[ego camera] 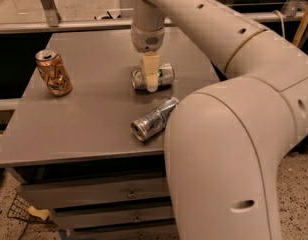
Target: Knock 7up can over
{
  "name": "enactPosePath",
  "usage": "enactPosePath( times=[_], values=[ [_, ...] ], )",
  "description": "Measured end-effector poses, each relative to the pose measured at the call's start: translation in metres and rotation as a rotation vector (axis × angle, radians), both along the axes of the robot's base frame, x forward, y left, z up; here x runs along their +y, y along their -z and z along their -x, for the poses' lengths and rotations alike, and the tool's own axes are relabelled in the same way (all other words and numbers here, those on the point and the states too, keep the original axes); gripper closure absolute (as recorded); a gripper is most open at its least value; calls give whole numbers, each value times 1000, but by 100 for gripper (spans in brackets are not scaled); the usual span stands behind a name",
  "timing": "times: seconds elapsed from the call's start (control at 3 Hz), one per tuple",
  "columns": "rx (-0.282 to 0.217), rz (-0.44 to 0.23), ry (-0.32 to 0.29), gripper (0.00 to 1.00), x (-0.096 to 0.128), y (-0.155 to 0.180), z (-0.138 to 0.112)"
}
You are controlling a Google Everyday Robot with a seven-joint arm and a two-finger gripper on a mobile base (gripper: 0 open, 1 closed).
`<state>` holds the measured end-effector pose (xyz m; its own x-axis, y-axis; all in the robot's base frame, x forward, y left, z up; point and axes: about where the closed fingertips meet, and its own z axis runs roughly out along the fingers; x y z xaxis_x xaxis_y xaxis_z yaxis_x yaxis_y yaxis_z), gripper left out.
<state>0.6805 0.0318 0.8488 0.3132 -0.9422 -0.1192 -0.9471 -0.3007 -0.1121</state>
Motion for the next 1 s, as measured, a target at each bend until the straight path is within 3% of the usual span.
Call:
enactPosePath(
  times=[0.33,0.67,1.0],
  values=[
    [-50,37,39,0,-14,-26,0],
    [-105,56,109,0,-45,-59,8],
    [-118,47,107,0,-42,-59,5]
  ],
)
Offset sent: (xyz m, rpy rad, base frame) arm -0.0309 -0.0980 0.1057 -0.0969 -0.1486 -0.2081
